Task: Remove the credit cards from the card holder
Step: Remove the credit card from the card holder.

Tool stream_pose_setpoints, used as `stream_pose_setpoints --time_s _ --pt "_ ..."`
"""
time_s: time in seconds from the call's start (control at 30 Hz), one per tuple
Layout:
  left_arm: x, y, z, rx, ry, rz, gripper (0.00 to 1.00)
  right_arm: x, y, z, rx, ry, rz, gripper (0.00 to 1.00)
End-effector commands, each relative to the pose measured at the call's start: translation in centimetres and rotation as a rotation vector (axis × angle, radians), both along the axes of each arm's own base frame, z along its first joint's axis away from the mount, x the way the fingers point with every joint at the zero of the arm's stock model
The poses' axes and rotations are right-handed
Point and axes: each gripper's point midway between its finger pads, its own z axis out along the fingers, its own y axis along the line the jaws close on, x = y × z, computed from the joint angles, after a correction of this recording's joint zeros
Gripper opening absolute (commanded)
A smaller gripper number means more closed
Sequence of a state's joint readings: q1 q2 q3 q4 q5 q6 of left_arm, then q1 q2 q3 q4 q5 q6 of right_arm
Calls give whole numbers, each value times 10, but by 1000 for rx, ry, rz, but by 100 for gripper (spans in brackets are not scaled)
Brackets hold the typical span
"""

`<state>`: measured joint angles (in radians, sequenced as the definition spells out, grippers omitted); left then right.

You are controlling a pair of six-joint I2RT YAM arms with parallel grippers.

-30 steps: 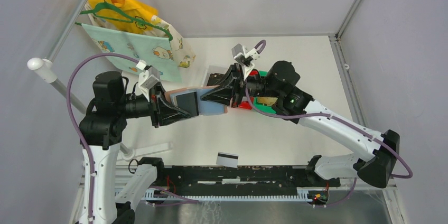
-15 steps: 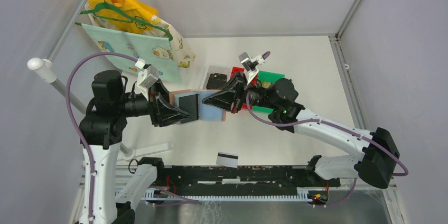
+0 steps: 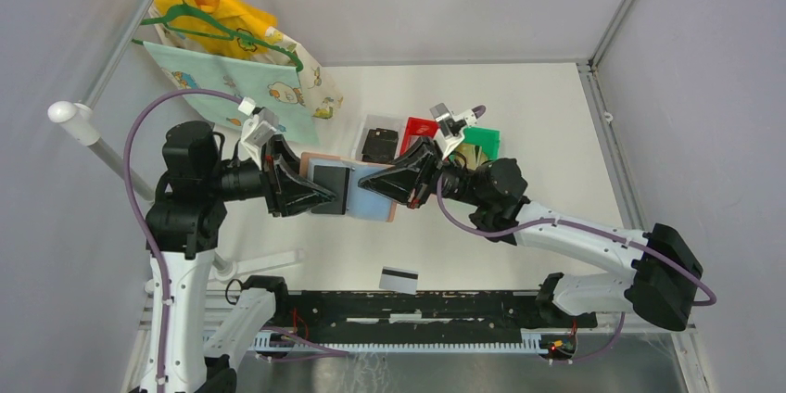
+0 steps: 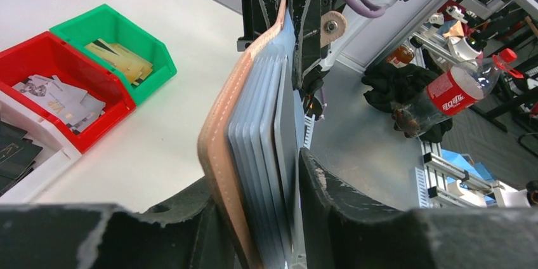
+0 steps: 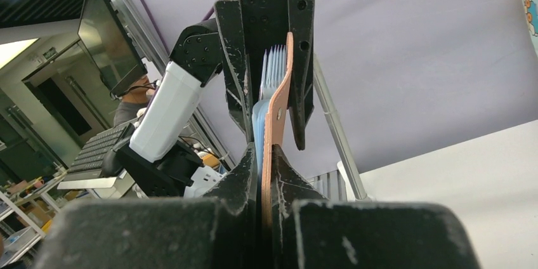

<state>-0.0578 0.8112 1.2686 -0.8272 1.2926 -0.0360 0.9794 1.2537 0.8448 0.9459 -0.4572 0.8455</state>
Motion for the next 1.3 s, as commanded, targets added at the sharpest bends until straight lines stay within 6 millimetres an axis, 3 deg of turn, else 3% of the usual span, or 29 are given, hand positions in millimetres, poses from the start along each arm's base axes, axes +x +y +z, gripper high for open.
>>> stream_pose_setpoints --time_s 0.0,0.17,0.43,0.57,0.67,0.77,0.87,1.0,1.13,1.27 --pt "-5 -3 13 -38 -6 -34 40 -12 -26 41 172 -58 -12 0" --pt "-26 -4 19 -69 -1 -149 27 -16 -28 39 210 -46 13 0" --pt "-24 -4 17 -58 2 -141 12 -21 -23 35 216 -36 43 3" --pt "1 0 8 -1 -23 5 5 -5 -27 27 151 -39 -50 55" --pt "19 6 -1 44 -32 107 5 16 -41 28 112 -36 -156 72" --pt "36 12 -9 83 -21 197 5 46 -58 26 59 -6 -282 73" --pt "42 15 -16 106 1 228 4 61 -72 32 21 -17 -375 68" --pt "44 16 -18 118 -9 227 4 45 -60 41 4 -52 -259 61" --pt "45 16 -16 118 -15 225 4 25 -36 35 -30 -59 -62 59" --pt "43 14 -14 108 -5 212 4 12 -17 21 -71 -58 29 57"
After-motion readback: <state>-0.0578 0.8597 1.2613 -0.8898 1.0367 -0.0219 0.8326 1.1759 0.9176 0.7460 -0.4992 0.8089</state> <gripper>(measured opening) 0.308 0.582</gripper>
